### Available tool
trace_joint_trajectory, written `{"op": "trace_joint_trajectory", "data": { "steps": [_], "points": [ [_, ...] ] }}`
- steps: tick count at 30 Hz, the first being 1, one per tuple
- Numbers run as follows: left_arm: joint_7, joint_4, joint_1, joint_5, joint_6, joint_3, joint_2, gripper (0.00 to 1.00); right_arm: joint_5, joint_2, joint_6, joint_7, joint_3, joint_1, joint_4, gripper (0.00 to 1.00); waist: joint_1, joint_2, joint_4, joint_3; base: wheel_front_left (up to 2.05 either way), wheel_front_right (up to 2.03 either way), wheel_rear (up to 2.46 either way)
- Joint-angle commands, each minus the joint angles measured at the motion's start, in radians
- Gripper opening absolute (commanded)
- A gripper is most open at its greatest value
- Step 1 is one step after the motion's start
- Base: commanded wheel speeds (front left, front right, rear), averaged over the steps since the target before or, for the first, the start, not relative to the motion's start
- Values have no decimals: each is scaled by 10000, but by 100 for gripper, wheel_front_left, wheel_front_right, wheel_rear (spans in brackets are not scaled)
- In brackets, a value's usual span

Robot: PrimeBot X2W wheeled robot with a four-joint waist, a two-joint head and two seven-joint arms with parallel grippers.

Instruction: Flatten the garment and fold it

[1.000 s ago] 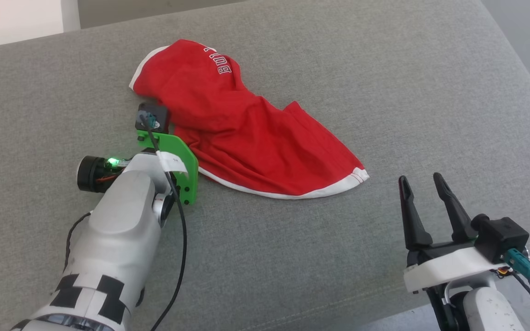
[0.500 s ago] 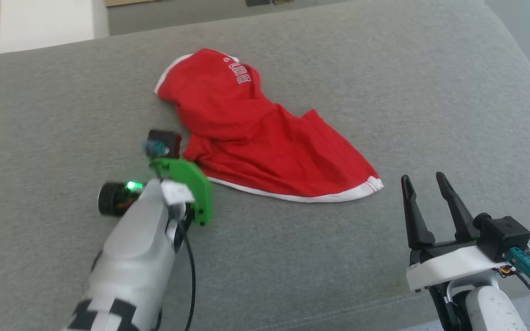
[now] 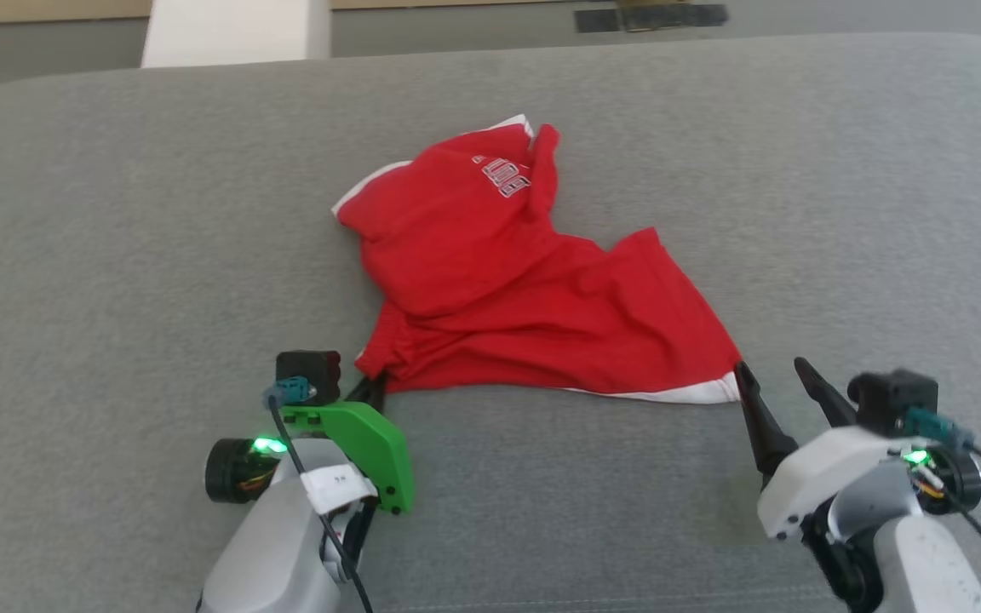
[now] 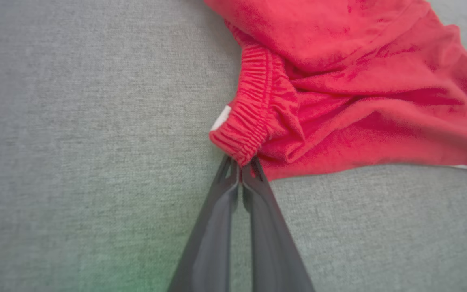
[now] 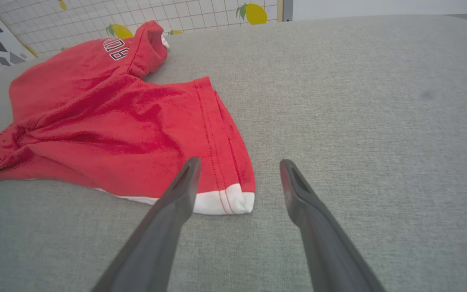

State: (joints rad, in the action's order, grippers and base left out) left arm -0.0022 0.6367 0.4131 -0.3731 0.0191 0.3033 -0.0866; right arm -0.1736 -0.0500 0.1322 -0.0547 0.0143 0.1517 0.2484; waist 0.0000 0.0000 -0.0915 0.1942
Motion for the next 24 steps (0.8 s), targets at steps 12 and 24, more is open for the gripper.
{"op": "trace_joint_trajectory", "data": {
  "steps": [12,24],
  "points": [
    [970,-2280,-1053,-274,309,428,16,0,805,-3,-15,-3985,446,812,1002,100,0,0,1059,333,0,0,0],
    [984,-3234,-1382,-466,236,429,-232,0,126,-3,-15,-4367,143,484,-399,0,0,0,797,146,0,0,0]
  ]
}}
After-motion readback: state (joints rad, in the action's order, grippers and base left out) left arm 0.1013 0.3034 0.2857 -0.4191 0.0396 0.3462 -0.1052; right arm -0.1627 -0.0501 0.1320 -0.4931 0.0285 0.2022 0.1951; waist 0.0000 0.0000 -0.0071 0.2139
